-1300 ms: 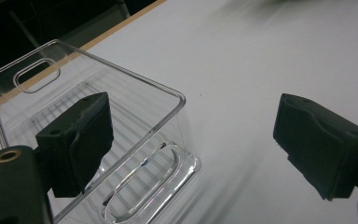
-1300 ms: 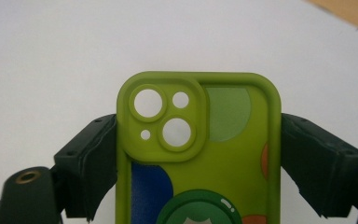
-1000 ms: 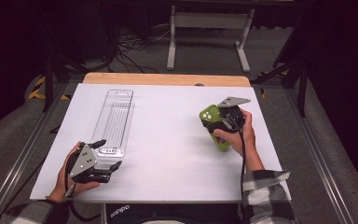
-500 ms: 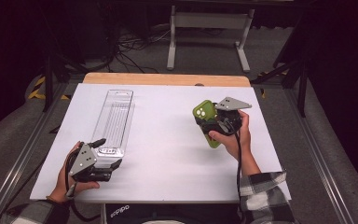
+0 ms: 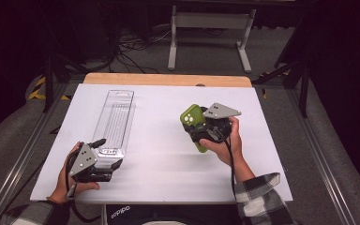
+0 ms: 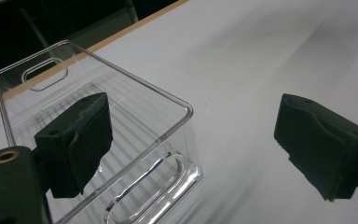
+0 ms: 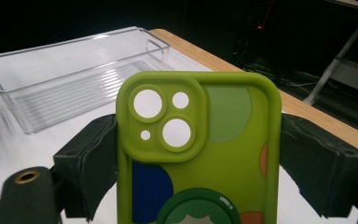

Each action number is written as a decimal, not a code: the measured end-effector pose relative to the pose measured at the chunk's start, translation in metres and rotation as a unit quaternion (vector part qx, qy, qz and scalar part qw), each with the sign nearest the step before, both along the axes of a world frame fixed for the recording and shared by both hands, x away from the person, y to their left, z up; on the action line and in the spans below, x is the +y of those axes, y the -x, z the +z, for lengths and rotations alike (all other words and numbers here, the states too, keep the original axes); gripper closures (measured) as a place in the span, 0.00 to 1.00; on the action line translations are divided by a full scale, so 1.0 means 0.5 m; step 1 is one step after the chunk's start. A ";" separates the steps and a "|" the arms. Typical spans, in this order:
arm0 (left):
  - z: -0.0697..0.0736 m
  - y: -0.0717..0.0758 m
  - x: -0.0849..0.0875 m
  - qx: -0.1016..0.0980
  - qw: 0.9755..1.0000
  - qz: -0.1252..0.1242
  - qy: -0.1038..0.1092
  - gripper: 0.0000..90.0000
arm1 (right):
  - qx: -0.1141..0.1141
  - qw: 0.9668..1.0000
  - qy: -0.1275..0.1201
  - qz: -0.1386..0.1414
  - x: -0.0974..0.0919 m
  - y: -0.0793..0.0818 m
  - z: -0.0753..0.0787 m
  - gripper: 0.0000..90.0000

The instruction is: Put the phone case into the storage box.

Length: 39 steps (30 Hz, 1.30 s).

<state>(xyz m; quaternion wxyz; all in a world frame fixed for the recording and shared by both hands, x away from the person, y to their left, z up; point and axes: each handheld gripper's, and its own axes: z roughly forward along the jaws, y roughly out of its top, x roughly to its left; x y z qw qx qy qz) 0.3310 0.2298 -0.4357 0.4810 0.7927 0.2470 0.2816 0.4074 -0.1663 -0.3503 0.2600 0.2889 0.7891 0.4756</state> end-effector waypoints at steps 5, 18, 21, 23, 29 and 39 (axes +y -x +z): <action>0.007 -0.003 -0.010 0.009 1.000 -0.008 0.023 0.14 | -0.006 1.000 0.005 0.009 0.029 0.010 -0.008 0.18; 0.041 -0.015 -0.103 0.024 0.995 -0.070 0.074 0.16 | -0.007 0.999 -0.015 0.029 0.082 0.032 -0.025 0.18; 0.050 -0.019 -0.128 0.027 0.992 -0.088 0.084 0.16 | -0.007 0.999 -0.020 0.029 0.090 0.036 -0.027 0.18; 0.055 -0.022 -0.152 0.030 0.989 -0.102 0.099 0.17 | -0.008 0.999 -0.027 0.029 0.095 0.039 -0.029 0.18; 0.062 -0.028 -0.213 0.030 0.988 -0.115 0.102 0.20 | -0.013 0.999 -0.043 0.023 0.100 0.047 -0.029 0.18; 0.064 -0.043 -0.269 0.050 0.983 -0.095 0.147 0.40 | -0.032 0.998 -0.062 0.009 0.107 0.060 -0.032 0.18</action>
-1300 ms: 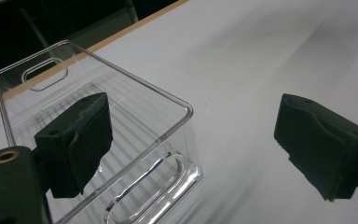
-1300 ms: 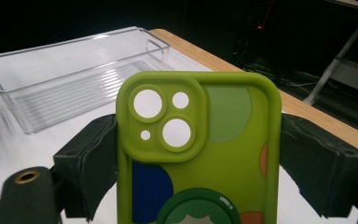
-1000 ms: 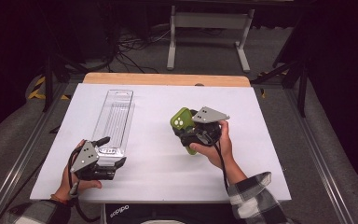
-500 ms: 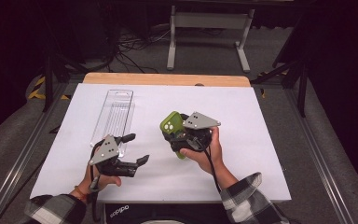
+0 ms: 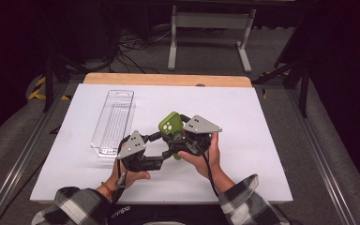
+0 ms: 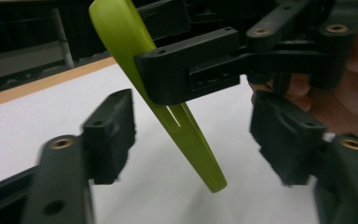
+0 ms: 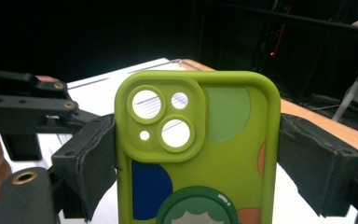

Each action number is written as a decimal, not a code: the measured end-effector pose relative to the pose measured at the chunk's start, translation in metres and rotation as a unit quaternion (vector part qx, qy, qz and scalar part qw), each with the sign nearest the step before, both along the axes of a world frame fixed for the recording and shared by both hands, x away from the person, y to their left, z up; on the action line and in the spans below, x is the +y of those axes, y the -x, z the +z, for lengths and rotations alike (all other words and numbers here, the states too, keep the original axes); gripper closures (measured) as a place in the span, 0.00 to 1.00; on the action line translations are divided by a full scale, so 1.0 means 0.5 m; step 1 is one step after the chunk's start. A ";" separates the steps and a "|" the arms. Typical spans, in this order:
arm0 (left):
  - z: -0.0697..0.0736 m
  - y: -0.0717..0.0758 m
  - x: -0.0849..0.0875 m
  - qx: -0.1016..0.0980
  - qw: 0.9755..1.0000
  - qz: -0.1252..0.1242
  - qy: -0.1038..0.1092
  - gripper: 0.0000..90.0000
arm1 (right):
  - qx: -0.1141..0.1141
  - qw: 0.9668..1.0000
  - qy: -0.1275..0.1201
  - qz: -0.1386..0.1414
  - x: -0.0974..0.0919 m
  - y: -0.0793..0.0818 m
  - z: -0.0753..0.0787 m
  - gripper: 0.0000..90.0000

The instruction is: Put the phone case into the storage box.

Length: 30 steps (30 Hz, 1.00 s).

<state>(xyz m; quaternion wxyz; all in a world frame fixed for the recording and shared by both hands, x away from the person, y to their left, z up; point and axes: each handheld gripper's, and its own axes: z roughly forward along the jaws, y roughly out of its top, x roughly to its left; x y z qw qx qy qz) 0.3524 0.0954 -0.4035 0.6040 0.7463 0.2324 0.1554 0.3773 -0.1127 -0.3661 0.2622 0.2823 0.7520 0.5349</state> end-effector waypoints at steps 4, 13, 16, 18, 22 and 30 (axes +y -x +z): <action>-0.001 -0.007 -0.004 0.015 1.000 0.004 0.013 0.57 | -0.010 1.000 -0.007 -0.008 0.000 0.005 0.001 0.18; -0.003 -0.023 0.009 0.026 0.999 0.002 0.026 0.82 | -0.040 0.999 -0.018 -0.025 0.004 0.020 0.002 0.18; 0.000 -0.028 0.016 0.023 1.000 0.003 0.020 0.86 | -0.047 0.998 -0.016 -0.024 0.005 0.025 0.004 0.18; 0.000 -0.028 0.016 0.019 1.000 0.003 0.018 0.86 | -0.049 0.998 -0.016 -0.024 0.005 0.026 0.005 0.18; 0.002 -0.027 0.018 0.014 1.000 0.001 0.006 0.86 | -0.054 0.998 -0.009 -0.025 0.008 0.030 0.006 0.18; 0.008 -0.025 0.025 -0.003 1.000 0.000 -0.007 0.86 | -0.057 0.998 -0.002 -0.020 0.010 0.036 0.010 0.17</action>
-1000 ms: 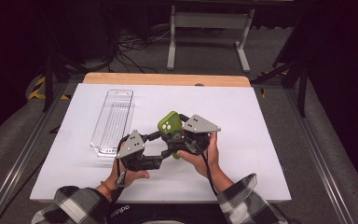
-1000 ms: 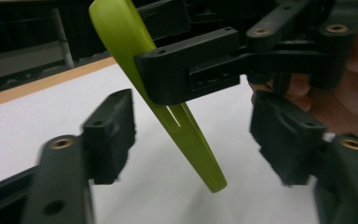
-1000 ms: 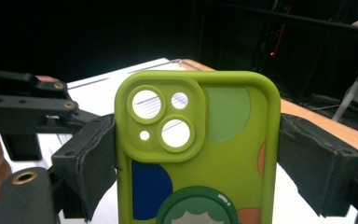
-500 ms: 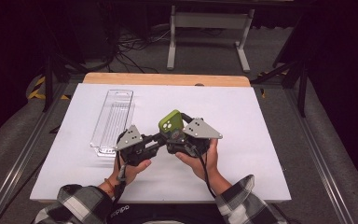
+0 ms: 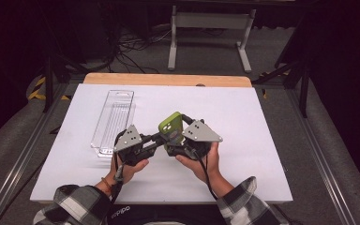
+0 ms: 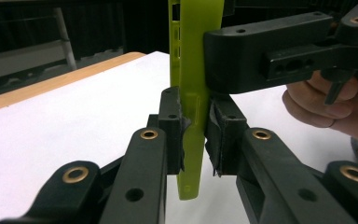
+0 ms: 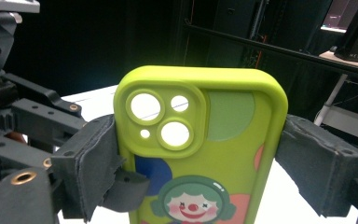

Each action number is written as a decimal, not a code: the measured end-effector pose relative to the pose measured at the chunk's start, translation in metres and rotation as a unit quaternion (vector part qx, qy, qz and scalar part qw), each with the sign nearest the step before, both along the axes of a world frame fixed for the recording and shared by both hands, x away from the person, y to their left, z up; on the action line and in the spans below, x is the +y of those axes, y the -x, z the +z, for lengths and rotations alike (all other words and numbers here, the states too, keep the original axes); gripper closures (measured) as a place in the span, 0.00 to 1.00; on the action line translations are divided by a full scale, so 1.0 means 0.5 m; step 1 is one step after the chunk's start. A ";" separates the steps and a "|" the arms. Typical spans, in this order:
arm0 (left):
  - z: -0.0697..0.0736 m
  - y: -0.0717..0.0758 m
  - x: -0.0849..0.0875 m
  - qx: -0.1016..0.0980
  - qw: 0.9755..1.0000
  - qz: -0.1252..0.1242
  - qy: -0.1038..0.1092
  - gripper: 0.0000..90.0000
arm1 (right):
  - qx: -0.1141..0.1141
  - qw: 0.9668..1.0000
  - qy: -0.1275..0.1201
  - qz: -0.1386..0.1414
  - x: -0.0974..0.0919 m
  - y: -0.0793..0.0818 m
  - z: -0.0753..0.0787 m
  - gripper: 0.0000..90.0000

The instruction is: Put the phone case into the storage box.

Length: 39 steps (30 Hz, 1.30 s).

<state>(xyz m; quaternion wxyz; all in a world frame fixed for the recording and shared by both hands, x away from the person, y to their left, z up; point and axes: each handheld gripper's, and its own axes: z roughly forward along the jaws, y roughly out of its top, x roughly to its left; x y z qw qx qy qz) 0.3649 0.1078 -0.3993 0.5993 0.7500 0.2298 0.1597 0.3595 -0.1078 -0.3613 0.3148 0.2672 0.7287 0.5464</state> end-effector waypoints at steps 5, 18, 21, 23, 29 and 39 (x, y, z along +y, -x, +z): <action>0.005 -0.002 0.011 -0.008 1.000 0.007 -0.009 0.86 | -0.002 1.000 0.001 0.007 -0.003 0.003 0.003 0.18; 0.011 -0.005 0.031 -0.019 1.000 0.014 -0.014 0.86 | -0.035 0.999 0.029 0.016 -0.016 0.020 0.010 0.17; 0.013 -0.004 0.034 -0.021 1.000 0.013 -0.018 0.86 | -0.037 0.999 0.033 0.017 -0.020 0.020 0.007 0.17; 0.013 -0.004 0.035 -0.022 1.000 0.015 -0.016 0.86 | -0.037 0.998 0.039 0.017 -0.022 0.020 0.005 0.16; 0.017 -0.005 0.041 -0.030 0.999 0.017 -0.035 0.86 | -0.042 0.997 0.055 0.016 -0.027 0.025 -0.002 0.16; 0.024 -0.004 0.053 -0.038 0.999 0.019 -0.033 0.86 | -0.045 0.996 0.078 0.013 -0.042 0.033 -0.019 0.16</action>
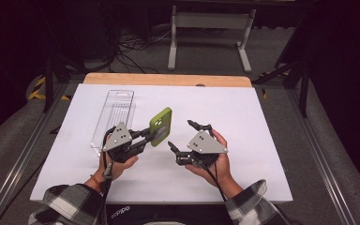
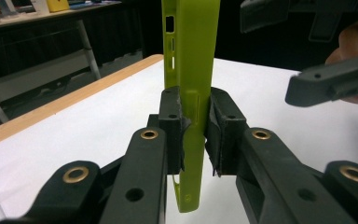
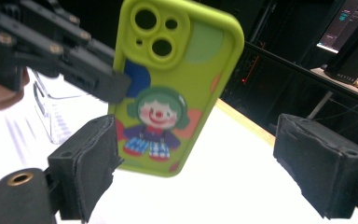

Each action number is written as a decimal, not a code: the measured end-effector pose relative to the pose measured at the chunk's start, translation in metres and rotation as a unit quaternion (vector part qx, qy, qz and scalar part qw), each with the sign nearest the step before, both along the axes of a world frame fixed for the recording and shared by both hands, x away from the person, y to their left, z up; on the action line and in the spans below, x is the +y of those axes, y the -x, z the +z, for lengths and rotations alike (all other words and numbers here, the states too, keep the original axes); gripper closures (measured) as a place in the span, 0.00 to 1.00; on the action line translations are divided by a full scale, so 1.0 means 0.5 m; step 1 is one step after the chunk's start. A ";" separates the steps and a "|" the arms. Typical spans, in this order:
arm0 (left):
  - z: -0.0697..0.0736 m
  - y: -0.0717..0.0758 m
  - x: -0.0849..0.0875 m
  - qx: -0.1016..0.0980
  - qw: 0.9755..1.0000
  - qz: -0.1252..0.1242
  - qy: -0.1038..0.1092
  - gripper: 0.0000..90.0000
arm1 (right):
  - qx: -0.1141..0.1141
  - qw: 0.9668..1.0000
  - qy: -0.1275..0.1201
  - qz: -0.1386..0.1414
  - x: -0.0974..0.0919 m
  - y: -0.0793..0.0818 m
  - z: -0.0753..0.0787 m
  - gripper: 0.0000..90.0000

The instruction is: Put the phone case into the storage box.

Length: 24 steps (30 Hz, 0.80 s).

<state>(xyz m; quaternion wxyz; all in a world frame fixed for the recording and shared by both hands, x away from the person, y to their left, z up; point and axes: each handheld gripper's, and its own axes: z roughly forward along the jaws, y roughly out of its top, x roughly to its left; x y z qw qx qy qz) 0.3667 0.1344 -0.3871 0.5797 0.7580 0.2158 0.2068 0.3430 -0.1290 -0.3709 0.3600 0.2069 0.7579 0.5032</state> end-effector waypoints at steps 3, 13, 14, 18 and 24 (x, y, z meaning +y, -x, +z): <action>0.003 0.000 0.004 -0.006 1.000 0.002 -0.001 0.86 | 0.000 1.000 0.007 -0.002 -0.003 0.002 -0.004 0.16; 0.015 0.000 0.023 -0.011 1.000 0.009 0.004 0.86 | -0.006 1.000 0.025 -0.003 -0.019 0.014 -0.019 0.14; 0.015 -0.001 0.024 -0.015 1.000 0.011 0.006 0.86 | -0.009 1.000 0.027 -0.003 -0.020 0.015 -0.020 0.14; 0.021 0.000 0.030 -0.017 1.000 0.013 0.006 0.86 | -0.009 0.999 0.030 -0.003 -0.027 0.017 -0.024 0.14; 0.028 -0.003 0.040 -0.021 1.000 0.016 0.008 0.86 | -0.005 0.999 0.041 -0.010 -0.042 0.021 -0.035 0.14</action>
